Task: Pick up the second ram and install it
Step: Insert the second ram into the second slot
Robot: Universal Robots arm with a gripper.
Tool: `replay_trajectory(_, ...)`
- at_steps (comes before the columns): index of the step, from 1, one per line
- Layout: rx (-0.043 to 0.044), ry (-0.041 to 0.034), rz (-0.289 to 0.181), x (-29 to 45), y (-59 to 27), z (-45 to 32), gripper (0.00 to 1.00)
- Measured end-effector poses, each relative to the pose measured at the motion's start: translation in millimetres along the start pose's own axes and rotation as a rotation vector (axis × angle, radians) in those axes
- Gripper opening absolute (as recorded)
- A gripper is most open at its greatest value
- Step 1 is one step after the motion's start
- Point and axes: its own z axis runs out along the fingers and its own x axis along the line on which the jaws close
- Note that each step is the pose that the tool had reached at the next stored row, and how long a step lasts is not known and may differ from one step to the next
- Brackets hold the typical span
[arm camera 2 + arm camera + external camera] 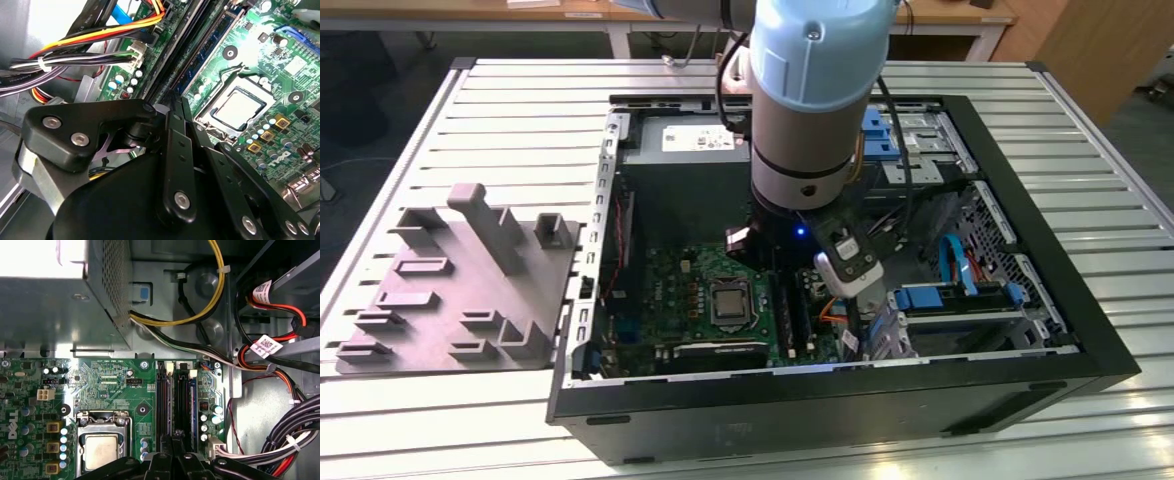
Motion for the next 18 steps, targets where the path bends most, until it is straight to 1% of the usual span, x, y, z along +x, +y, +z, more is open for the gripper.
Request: replay_trajectory(18,-0.0001,0.0000,0.000,0.1,-0.3,3.0,0.12)
